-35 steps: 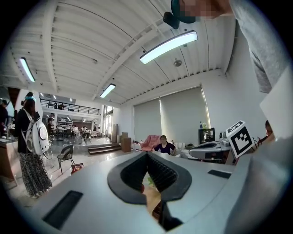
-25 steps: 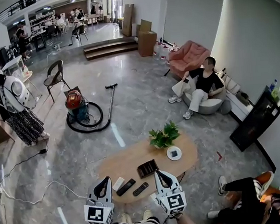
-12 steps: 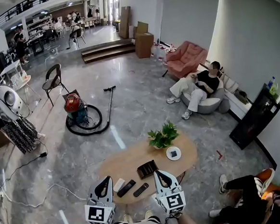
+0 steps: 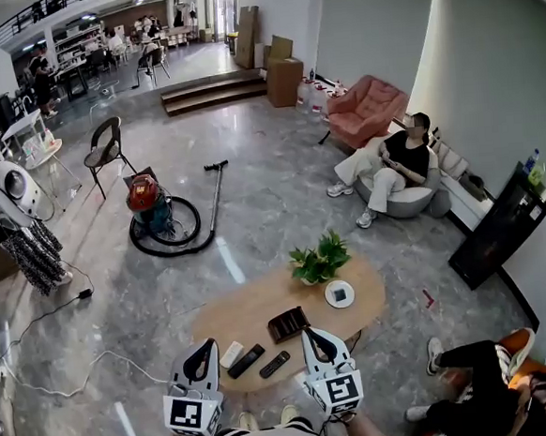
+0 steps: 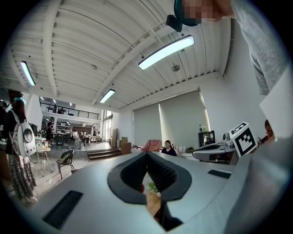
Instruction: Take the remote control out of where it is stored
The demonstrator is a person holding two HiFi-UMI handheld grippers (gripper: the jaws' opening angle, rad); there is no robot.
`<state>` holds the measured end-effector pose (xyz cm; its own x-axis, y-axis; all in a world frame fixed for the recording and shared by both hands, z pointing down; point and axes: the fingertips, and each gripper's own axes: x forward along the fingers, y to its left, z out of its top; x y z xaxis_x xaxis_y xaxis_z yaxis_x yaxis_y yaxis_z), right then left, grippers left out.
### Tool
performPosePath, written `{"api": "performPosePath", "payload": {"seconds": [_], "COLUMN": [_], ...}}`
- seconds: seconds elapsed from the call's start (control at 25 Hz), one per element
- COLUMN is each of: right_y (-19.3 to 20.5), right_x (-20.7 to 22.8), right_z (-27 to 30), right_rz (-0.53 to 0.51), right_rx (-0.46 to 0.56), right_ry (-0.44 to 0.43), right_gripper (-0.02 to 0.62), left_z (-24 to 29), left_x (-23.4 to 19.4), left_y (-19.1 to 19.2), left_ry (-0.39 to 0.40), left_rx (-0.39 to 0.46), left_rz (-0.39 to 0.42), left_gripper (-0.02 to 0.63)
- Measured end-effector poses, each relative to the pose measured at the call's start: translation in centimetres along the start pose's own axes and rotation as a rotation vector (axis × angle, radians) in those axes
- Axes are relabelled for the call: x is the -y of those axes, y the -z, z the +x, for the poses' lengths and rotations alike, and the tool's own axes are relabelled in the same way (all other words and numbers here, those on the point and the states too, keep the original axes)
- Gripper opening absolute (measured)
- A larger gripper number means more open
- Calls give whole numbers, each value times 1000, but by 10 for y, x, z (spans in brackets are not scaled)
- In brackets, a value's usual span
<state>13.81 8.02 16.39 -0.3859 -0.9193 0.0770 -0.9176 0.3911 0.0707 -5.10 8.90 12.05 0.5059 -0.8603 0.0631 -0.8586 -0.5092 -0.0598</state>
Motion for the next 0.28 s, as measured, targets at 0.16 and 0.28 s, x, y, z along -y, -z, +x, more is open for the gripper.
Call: {"api": "performPosePath", "payload": {"seconds": [0.16,0.28], "right_y": [0,0], "right_x": [3,4], "right_z": [1,2], "right_rz": [2,3], "right_rx": [4,10], "right_ry": [-6,-9], "right_gripper": [8,8], "left_z": [3,5], "left_x": [3,5], "left_y": [2,5], "left_ry": [0,5], "left_rx": [-4,-7], "left_rz": [3,4], "left_gripper": [5,5]}}
